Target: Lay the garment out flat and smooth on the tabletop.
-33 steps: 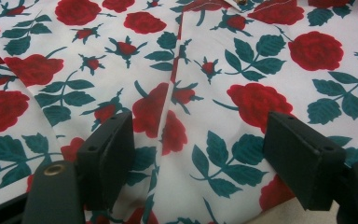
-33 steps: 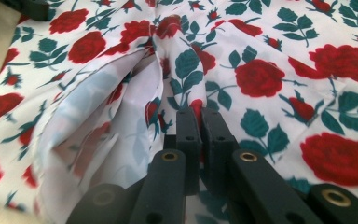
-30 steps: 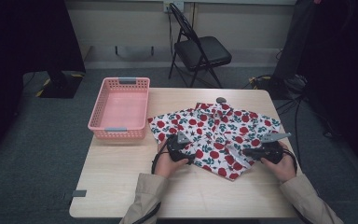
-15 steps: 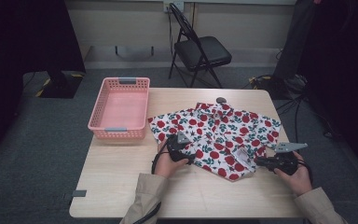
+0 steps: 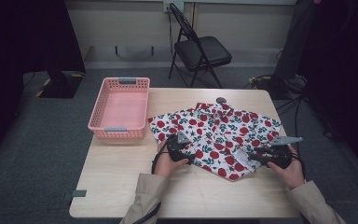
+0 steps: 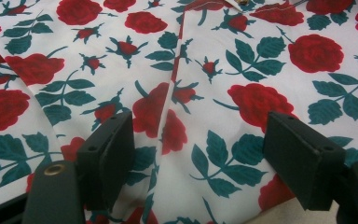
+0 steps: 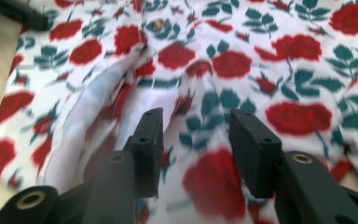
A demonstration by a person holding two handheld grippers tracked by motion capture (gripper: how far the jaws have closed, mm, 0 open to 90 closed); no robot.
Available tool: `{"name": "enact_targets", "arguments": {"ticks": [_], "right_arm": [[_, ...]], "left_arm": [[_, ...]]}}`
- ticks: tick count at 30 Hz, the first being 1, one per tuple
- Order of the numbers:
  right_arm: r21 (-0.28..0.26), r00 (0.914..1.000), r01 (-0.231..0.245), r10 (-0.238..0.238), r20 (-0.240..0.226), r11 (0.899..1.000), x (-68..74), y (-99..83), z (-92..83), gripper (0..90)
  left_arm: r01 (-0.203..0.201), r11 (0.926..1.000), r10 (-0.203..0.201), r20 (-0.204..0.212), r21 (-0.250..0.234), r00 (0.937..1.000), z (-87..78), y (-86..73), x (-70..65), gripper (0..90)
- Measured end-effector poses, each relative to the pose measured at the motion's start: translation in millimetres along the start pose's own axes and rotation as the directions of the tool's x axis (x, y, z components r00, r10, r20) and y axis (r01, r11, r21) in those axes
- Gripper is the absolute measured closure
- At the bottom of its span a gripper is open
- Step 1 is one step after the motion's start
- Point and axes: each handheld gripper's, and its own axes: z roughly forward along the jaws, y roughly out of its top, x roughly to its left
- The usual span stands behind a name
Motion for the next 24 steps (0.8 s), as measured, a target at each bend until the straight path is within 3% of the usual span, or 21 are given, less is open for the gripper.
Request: {"name": "enact_targets", "arguments": {"ticks": [10, 12, 14, 19, 24], "right_arm": [[0.017, 0.9998, -0.021, 0.021, -0.004, 1.0, -8.6, 23.6, 30.6, 60.3], [0.026, 0.9998, -0.02, 0.02, -0.007, 0.999, -8.5, 26.1, 35.7, 63.9], [0.045, 0.9998, -0.012, 0.012, -0.015, 0.999, -7.5, 26.2, 42.5, 74.8], [0.045, 0.9994, -0.011, 0.012, -0.031, 0.999, -8.6, 20.7, 47.8, 86.1], [0.044, 0.9996, -0.002, 0.004, -0.029, 0.999, -11.5, 21.7, 49.1, 88.4]], "left_arm": [[0.001, 1.0, -0.001, 0.001, -0.001, 1.0, 0.1, 0.1, 0.1, 24.9], [0.001, 1.0, -0.001, 0.001, -0.001, 1.0, 0.1, 0.1, 0.2, 24.8], [0.002, 1.0, -0.002, 0.001, -0.001, 1.0, 0.1, 0.1, 0.2, 25.0], [0.005, 1.0, -0.005, -0.005, -0.002, 1.0, 0.8, 0.7, 1.0, 25.1], [0.011, 0.9999, -0.011, -0.008, -0.002, 0.9999, 3.1, 2.7, 4.2, 25.2]]}}
